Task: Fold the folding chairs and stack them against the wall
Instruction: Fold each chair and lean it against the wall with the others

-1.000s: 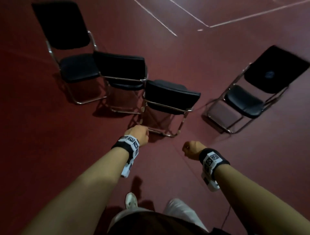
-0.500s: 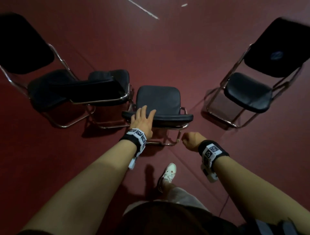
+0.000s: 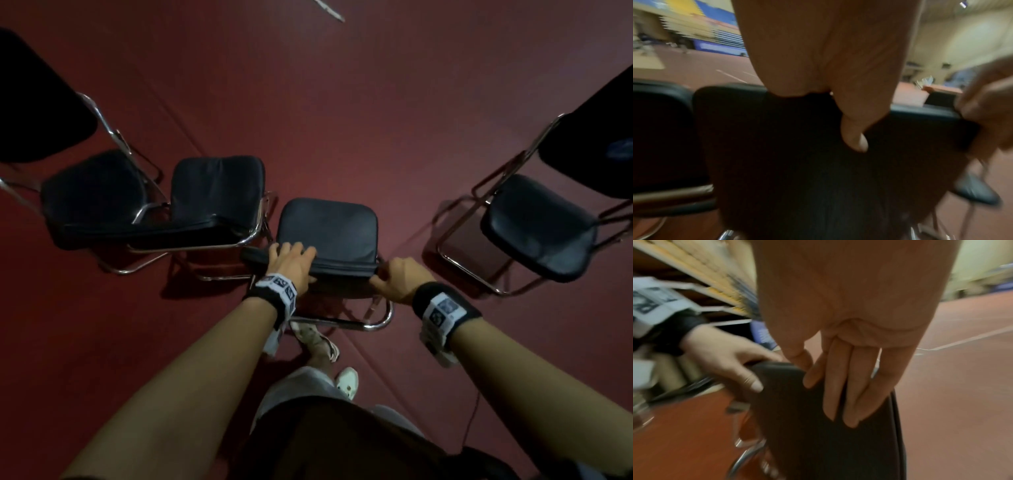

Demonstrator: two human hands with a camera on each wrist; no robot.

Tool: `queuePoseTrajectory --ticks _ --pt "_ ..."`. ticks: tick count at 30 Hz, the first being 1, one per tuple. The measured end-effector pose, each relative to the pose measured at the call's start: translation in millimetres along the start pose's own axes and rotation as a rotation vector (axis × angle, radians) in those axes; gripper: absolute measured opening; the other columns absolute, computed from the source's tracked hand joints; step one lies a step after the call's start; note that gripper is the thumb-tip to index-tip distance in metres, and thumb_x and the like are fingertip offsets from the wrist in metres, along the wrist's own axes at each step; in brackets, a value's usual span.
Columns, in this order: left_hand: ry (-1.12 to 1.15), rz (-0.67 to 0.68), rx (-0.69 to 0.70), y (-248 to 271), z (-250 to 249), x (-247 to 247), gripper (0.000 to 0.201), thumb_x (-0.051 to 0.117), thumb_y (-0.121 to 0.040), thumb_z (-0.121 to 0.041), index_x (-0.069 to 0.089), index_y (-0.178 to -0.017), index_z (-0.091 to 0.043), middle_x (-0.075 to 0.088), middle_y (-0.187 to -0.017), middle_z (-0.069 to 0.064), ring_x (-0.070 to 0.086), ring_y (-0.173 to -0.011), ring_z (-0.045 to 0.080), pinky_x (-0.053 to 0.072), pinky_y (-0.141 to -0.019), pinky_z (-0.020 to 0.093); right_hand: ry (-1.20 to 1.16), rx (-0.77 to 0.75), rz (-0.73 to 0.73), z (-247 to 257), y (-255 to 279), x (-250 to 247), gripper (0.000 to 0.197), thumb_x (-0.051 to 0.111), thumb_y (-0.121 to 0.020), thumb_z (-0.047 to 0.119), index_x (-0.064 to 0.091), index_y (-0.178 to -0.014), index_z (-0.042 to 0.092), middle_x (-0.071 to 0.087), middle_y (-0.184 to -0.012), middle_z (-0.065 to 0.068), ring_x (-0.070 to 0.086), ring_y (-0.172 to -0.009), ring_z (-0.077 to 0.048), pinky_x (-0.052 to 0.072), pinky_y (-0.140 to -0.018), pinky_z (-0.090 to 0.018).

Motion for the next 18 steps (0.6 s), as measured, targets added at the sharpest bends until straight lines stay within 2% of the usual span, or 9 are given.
queuePoseTrajectory --ticks 2,6,9,11,13,15,17,18 --pt "0.063 0.067 0.009 -39.1 9.7 -19.2 0.054 0.069 -0.086 -0.049 0.049 -0.131 -0.029 0.051 -0.13 0.001 0.044 -0.124 0.027 0.025 -0.111 0.047 -0.011 -0.004 -0.008 4.1 -34.2 -25.7 0.038 0.05 -0.085 0.046 0.061 -0.073 0.012 0.068 -0.081 -0.014 0.06 -0.072 -0.032 0.048 -0.064 -0.032" --pt "0.058 0.1 0.063 -78.0 19.2 -17.6 0.055 0.066 -0.085 -0.055 0.051 -0.129 -0.027 0.053 -0.127 0.0 0.045 -0.122 0.025 0.027 -0.109 0.046 -0.016 0.078 0.008 7.0 -71.2 -22.9 0.04 0.047 -0.088 0.048 0.067 -0.088 0.014 0.069 -0.092 -0.015 0.059 -0.075 -0.032 0.049 -0.068 -0.033" --pt "0.07 0.111 0.071 -87.7 22.0 -17.6 0.056 0.065 -0.082 -0.056 0.052 -0.127 -0.026 0.055 -0.124 0.0 0.047 -0.12 0.026 0.029 -0.105 0.046 0.134 0.1 0.063 9.7 -89.7 -32.4 0.054 0.039 -0.083 0.062 0.067 -0.1 0.019 0.069 -0.101 -0.011 0.064 -0.084 -0.03 0.051 -0.074 -0.035" --pt "0.135 0.098 0.079 -97.3 27.4 -28.5 0.052 0.065 -0.082 -0.052 0.054 -0.126 -0.027 0.055 -0.121 0.0 0.047 -0.119 0.025 0.028 -0.106 0.044 0.396 0.021 0.025 20.1 -104.6 -50.0 0.058 0.042 -0.079 0.069 0.066 -0.105 0.023 0.066 -0.109 -0.008 0.062 -0.098 -0.029 0.047 -0.08 -0.038" --pt "0.299 0.065 0.074 -103.8 38.2 -35.9 0.048 0.066 -0.082 -0.044 0.057 -0.127 -0.03 0.057 -0.12 -0.002 0.048 -0.119 0.022 0.025 -0.11 0.041 0.593 -0.096 -0.056 38.6 -116.8 -62.1 0.057 0.056 -0.075 0.067 0.064 -0.11 0.023 0.055 -0.116 -0.008 0.05 -0.109 -0.03 0.041 -0.084 -0.041" --pt "0.491 -0.026 0.063 -100.7 51.0 -37.6 0.045 0.067 -0.083 -0.038 0.061 -0.127 -0.029 0.06 -0.12 -0.004 0.05 -0.118 0.019 0.024 -0.113 0.037 0.553 -0.212 -0.117 54.6 -126.6 -63.0 0.061 0.069 -0.069 0.055 0.054 -0.115 0.018 0.042 -0.117 -0.009 0.045 -0.108 -0.031 0.045 -0.083 -0.042" --pt "0.639 -0.179 0.016 -90.4 66.6 -36.9 0.039 0.065 -0.082 -0.031 0.066 -0.121 -0.025 0.065 -0.115 -0.005 0.055 -0.115 0.019 0.028 -0.114 0.036 0.387 -0.354 -0.048 64.1 -140.3 -46.5 0.071 0.071 -0.066 0.043 0.042 -0.124 0.014 0.039 -0.122 -0.009 0.05 -0.107 -0.035 0.049 -0.083 -0.045" --pt "0.687 -0.242 -0.027 -84.6 71.7 -36.4 0.037 0.062 -0.08 -0.028 0.069 -0.116 -0.022 0.067 -0.112 -0.005 0.058 -0.112 0.019 0.032 -0.113 0.036 0.343 -0.395 0.021 68.1 -146.8 -37.6 0.079 0.07 -0.068 0.044 0.036 -0.133 0.015 0.043 -0.126 -0.009 0.055 -0.107 -0.036 0.05 -0.085 -0.044"
Point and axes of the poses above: each hand's wrist, its own y-axis away from the middle knuckle, its own x-axis out of the palm, z = x × y, the point moved 4 cm from there along -y, towards the middle knuckle
